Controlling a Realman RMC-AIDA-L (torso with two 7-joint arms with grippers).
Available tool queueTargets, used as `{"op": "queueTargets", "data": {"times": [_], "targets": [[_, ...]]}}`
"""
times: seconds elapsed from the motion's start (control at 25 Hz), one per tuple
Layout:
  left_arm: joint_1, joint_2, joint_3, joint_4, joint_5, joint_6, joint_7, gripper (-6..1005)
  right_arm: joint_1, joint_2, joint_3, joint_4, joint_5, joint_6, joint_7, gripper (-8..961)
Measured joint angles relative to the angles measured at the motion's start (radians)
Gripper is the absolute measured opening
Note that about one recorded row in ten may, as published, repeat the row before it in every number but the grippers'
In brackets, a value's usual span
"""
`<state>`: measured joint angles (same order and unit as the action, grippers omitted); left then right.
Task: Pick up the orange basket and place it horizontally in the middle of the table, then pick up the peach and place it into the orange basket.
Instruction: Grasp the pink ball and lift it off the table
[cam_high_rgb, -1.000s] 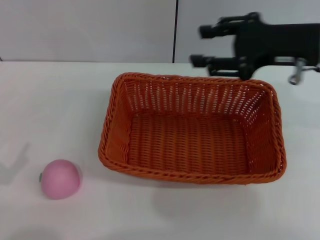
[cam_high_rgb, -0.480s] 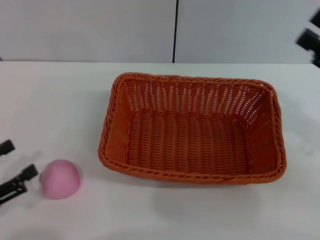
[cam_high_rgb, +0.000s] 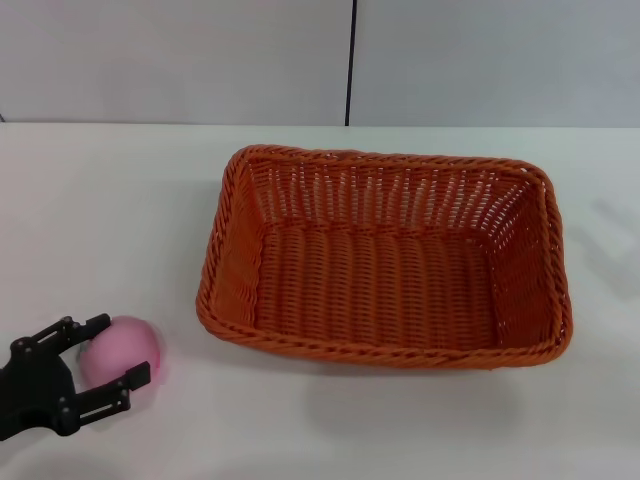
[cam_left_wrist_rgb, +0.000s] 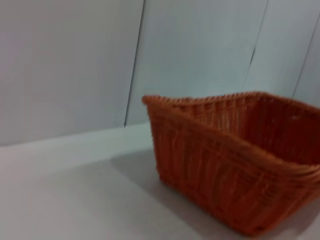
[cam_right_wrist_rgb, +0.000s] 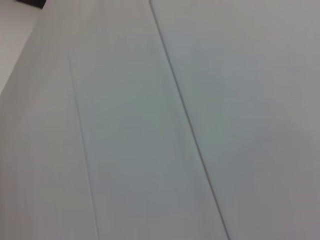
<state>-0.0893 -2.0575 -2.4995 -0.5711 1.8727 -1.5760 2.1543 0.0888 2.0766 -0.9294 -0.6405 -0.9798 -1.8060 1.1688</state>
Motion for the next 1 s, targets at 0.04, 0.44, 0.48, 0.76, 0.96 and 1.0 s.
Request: {"op": "queueTargets", "data": {"times": [0.04, 0.44, 0.48, 0.76, 0.96, 1.0], "targets": [[-0.006, 0.0, 0.0, 0.003, 0.01, 0.022, 0.0, 844, 0.001, -0.001, 0.012, 0.012, 0.001, -0.007, -0.001, 610], [-0.011, -0.001, 0.002, 0.013, 0.013, 0.066, -0.001, 634, 0.014, -0.002, 0.018, 0.026, 0.002, -0.002, -0.003, 607], [-0.011, -0.001, 0.001, 0.013, 0.013, 0.067, 0.0, 615, 0.014, -0.002, 0.018, 0.026, 0.002, -0.002, -0.003, 607], [-0.011, -0.006, -0.099, 0.031, 0.002, 0.06, 0.007, 483, 0.034, -0.005, 0.034, 0.067, 0.002, -0.002, -0.009, 607], [-0.033, -0.005, -0.204, 0.04, -0.009, -0.014, 0.001, 387, 0.027, -0.002, 0.046, 0.078, 0.003, -0.008, -0.029, 607], [-0.045, -0.004, -0.221, 0.04, -0.016, -0.045, -0.002, 380, 0.027, -0.002, 0.048, 0.084, 0.003, -0.009, -0.03, 607]]}}
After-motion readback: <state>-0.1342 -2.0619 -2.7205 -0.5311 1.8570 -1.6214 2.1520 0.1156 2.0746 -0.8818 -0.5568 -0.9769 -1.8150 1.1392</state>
